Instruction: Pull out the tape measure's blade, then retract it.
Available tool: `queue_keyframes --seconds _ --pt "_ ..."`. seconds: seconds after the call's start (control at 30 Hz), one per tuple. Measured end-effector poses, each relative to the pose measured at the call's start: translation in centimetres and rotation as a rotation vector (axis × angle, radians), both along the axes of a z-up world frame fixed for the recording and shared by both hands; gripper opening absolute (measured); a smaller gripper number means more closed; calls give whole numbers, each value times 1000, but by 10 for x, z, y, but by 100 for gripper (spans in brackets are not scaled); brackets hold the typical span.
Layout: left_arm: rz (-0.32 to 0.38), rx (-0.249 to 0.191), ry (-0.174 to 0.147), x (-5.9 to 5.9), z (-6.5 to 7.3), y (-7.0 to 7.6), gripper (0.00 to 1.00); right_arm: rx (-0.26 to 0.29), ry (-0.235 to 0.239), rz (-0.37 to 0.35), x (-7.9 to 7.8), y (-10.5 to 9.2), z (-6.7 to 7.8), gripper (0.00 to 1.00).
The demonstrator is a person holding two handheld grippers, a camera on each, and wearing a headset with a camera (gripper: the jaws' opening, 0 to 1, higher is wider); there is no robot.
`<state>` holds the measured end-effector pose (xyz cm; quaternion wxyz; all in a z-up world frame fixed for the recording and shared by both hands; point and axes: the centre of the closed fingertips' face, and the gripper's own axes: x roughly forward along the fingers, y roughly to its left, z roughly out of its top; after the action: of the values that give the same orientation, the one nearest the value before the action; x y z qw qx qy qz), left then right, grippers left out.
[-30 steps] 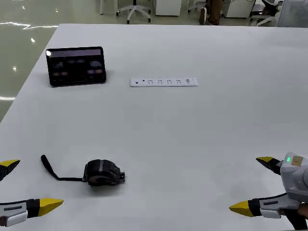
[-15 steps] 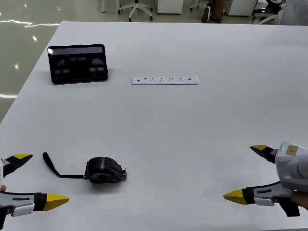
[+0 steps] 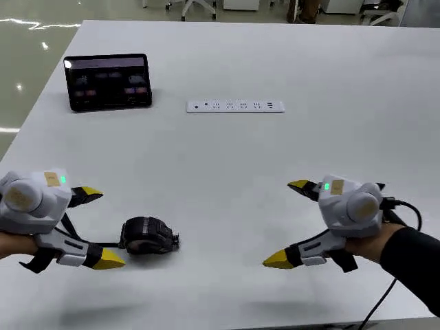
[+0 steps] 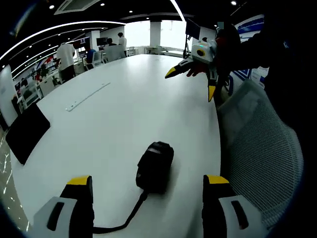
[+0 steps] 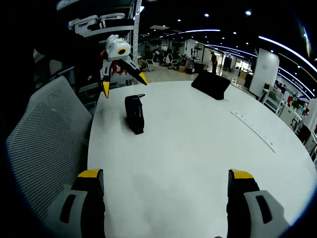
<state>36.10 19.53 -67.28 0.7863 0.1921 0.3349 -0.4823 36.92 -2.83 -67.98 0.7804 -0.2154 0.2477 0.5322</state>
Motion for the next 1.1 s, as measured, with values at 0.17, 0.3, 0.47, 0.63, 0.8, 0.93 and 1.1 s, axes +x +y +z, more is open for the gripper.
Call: queue_keyframes --seconds 0.17,0.3,0.47,0.63,0.8,0.93,1.1 --pt "-161 116 -3 6 -14 -13 83 -35 19 103 -3 48 -18 95" --pt "-218 155 16 11 -20 -26 77 -42 28 161 -1 80 -23 95" --pt "-305 219 56 4 -35 -38 60 -49 0 232 6 109 -24 96" --pt "-333 261 58 4 -48 -40 46 -42 53 274 5 126 -30 83" --pt "-368 283 69 -4 -54 -39 34 -66 82 311 -2 133 -42 71" --pt "-371 295 58 -4 -53 -40 33 -83 95 345 -10 139 -50 59" --pt "-363 305 61 -4 -53 -39 33 -97 85 371 -14 148 -58 47"
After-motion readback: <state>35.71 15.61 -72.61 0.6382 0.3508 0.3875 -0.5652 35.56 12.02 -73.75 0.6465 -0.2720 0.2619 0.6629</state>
